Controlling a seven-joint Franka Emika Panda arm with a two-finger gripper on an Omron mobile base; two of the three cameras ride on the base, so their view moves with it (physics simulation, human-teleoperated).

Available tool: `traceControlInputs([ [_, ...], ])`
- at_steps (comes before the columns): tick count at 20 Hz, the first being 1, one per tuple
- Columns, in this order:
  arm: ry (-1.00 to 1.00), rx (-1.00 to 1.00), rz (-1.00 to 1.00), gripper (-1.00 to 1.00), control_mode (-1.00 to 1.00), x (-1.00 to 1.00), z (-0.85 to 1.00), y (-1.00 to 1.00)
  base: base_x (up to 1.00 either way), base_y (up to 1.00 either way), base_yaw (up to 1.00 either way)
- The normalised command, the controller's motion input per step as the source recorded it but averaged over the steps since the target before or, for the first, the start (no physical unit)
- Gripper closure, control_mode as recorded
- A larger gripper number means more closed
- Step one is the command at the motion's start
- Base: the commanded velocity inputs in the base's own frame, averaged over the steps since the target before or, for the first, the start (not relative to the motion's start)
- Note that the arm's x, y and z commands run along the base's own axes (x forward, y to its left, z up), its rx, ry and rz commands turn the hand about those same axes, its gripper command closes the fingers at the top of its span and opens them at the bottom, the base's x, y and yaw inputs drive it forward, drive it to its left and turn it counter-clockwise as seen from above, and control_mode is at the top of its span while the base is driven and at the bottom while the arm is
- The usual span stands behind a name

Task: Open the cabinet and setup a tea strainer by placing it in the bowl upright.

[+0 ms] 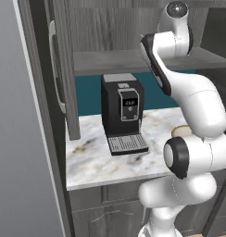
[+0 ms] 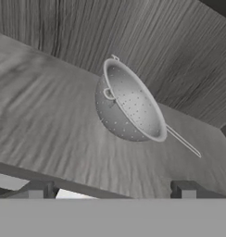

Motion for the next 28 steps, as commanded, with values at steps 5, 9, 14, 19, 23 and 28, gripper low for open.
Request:
traceControlInputs([
  [5,0.00,0.00,0.00,-1.00,-1.00,0.01,-0.02,0.04,0.00,0.00,0.00],
  [9,0.00,0.00,0.00,-1.00,-1.00,0.24,0.00,0.00,0.00,0.00,0.00],
  [14,0.00,0.01,0.00,-1.00,-1.00,0.34,0.00,0.00,0.00,0.00,0.00],
  [19,0.00,0.02,0.01,-1.00,-1.00,0.28,0.00,-0.11,0.00,0.00,0.00],
  [23,0.00,0.03,0.05,-1.00,-1.00,0.31,-0.01,-0.04,0.00,0.00,0.00],
  [28,0.00,0.05,0.07,-1.00,-1.00,0.30,-0.08,-0.07,0.00,0.00,0.00],
])
